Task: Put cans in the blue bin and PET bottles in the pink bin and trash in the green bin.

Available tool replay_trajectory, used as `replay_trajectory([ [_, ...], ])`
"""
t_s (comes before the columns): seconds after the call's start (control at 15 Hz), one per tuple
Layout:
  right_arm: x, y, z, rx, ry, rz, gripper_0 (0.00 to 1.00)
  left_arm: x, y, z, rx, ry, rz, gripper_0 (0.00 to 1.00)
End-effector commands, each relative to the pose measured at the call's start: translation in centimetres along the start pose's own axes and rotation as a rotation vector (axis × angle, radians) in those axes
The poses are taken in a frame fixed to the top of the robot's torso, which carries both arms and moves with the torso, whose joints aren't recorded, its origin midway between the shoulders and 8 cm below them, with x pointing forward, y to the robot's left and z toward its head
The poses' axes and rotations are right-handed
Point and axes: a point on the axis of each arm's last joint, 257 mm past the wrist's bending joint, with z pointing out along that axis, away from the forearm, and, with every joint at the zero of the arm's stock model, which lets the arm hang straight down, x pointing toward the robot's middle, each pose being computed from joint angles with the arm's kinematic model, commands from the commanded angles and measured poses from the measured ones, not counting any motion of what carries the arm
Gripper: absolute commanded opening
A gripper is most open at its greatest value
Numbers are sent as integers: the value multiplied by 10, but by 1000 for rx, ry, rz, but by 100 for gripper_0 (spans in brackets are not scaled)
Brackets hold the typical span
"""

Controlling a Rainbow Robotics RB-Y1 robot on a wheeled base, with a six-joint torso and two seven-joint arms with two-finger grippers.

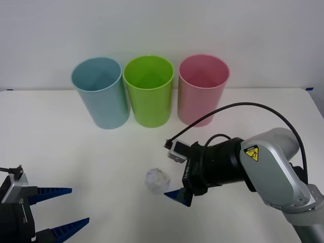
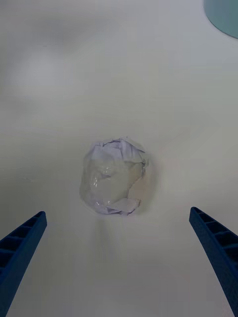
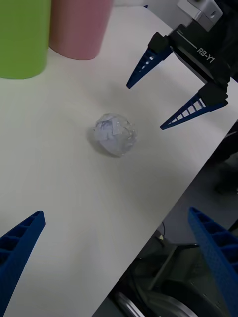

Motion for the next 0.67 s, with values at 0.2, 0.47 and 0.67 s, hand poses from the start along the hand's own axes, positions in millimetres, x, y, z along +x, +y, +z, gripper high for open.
replay_trajectory([
  [0.2,0,0,0,0,0,0,100,-3,2,-5,-5,-11,19,100],
  [0.47,0,0,0,0,0,0,100,-4,-2,-13,4,-24,7,100],
  [0.67,0,0,0,0,0,0,100,-5,-5,-17,9,-40,46,100],
])
